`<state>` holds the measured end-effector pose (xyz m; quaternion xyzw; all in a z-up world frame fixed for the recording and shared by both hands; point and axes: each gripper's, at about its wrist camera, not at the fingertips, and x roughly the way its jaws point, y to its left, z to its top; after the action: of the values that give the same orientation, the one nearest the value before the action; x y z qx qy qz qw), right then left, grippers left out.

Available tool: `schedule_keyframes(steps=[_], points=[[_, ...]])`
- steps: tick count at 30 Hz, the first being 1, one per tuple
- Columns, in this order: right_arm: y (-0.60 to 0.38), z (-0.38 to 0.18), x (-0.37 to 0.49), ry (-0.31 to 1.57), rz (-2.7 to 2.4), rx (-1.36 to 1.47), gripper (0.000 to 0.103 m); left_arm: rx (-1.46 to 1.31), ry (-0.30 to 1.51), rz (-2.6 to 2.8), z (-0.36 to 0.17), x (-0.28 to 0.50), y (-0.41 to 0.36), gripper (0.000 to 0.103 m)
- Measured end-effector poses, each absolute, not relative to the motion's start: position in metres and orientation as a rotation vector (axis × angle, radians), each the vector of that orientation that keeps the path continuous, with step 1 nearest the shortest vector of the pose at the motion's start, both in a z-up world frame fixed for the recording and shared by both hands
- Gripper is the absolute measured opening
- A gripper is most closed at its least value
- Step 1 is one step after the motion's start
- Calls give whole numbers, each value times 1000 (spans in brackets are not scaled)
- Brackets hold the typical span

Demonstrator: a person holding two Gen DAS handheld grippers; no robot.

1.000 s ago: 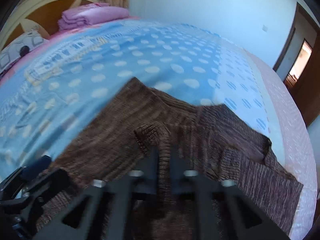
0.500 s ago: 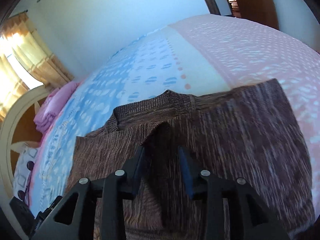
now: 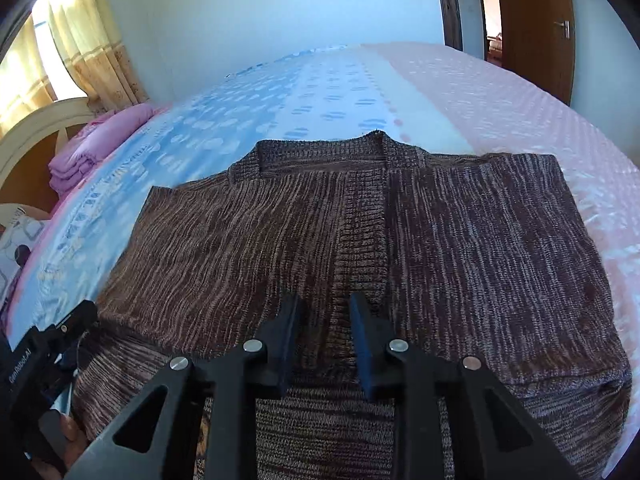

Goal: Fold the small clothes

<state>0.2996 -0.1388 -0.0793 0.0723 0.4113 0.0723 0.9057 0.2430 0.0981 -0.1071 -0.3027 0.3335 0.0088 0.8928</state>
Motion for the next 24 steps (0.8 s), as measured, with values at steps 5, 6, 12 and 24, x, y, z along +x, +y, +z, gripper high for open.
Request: schedule_keyframes(steps=[5, 6, 12, 24], points=[[-141, -67, 288, 868, 156, 155, 27, -636, 692, -7, -107, 245, 99, 83], [-150, -54, 272, 825, 171, 209, 27, -643, 689, -20, -107, 245, 100, 84], [-203, 16, 151, 599, 124, 212, 46, -692, 678, -120, -106, 235, 108, 84], [-310, 43, -17, 663, 9, 153, 47, -475, 684, -521, -46, 117, 135, 84]])
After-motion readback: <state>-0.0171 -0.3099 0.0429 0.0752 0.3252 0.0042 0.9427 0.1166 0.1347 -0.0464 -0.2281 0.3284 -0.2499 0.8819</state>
